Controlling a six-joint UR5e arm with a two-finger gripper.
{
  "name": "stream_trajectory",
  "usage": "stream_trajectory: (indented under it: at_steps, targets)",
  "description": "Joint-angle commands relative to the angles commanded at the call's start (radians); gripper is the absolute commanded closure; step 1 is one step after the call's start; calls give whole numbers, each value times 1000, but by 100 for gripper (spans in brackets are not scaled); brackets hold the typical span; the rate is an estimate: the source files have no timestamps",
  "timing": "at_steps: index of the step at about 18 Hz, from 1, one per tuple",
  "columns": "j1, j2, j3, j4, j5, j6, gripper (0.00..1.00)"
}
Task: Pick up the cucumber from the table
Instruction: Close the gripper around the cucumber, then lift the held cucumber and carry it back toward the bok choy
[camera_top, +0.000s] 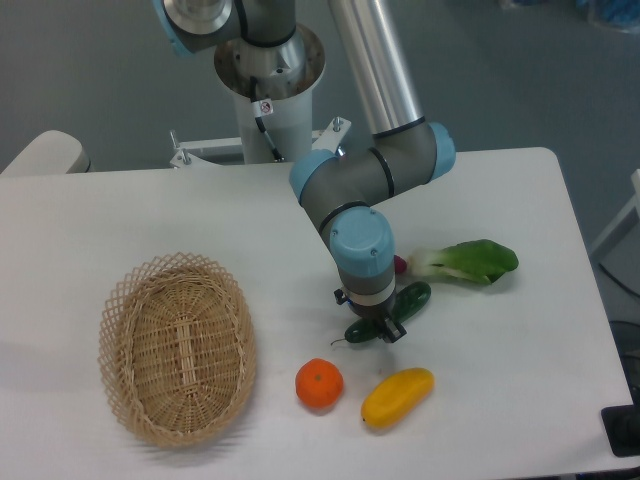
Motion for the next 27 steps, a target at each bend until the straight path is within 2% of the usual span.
stream_trajectory:
  at_steps: [2,5,6,8,9,11,17,24,27]
  targets:
    - [0,12,43,-15,-2,0,67]
    - [-9,34,127,-93,-8,3,67]
    - [-15,37,167,-132,-20,0,67]
    - [-28,48,262,-266,-40,0,67]
    - [-25,49,303,-314,-44,0,67]
    - [-14,54,357,-350,-86,0,67]
    - [66,95,370,-362,-239,3,67]
    - [129,124,362,-423,-250,118,67]
    - [130,126,361,-423,-249,132,67]
